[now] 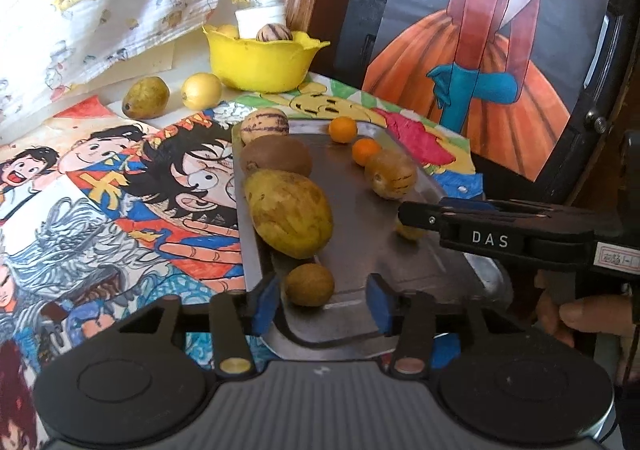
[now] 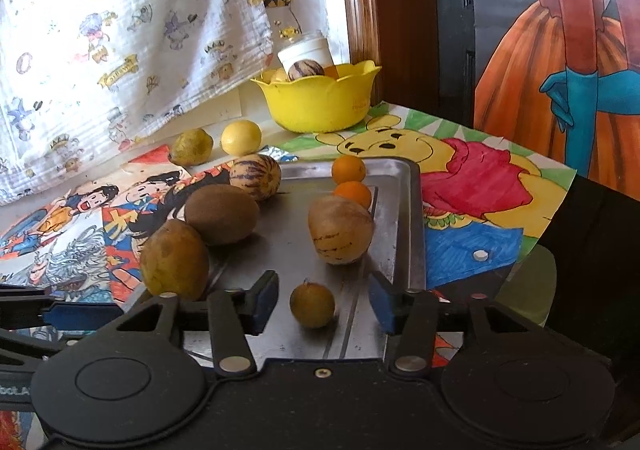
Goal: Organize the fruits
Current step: 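Pull both grippers back up from the tray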
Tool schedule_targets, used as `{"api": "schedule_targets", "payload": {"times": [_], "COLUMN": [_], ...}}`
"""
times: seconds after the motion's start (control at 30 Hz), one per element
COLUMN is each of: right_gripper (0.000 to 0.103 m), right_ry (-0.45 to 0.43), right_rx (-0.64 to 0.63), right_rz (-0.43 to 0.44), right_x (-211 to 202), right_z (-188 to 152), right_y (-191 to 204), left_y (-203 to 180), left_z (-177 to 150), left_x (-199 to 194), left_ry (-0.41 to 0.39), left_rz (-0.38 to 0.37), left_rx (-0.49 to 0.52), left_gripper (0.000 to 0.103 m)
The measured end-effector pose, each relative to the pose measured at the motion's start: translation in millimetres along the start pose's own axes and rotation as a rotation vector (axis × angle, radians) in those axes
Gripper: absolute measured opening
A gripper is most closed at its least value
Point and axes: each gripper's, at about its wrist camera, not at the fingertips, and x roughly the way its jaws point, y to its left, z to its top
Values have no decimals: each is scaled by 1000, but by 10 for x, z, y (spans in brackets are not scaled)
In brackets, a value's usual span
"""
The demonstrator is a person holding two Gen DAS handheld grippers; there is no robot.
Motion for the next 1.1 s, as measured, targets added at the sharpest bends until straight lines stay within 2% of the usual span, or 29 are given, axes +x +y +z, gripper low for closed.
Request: {"api": "schedule_targets", "payload": {"times": [0.1,0.33,0.4,0.47,0.6,0.7,1.1], "right_gripper": [70,89,99,102,102,102,102], "right_ry": [-15,-55,-64,-68,-64,-55,-25], "right_rx": [0,-5,-5,-1,-15,-24,77], "right_rz": [-12,-38,-44,-52,-64,-73,-63], "right_x": [-105,-410,-516,-626,-848,-986,-1363], "right_z": [6,3,-7,-23,-61,-95,-338], "right_y": [53,224,283,346,513,638,1098], "left_y": [23,187,247,290,377,463,697], "left_z": [-11,8,13,9,-4,-8,-161], "left_x": [-122,-421,-504,-579,-729,-851,-1211], "left_ry": [-14,-40,-43,-47,-53,-55,11], "left_rz": [21,71,85,123,212,243,287], "left_rx": [-23,-93,-116,-128,-127,-136,-19], "left_gripper": [67,94,101,103,103,103,103]}}
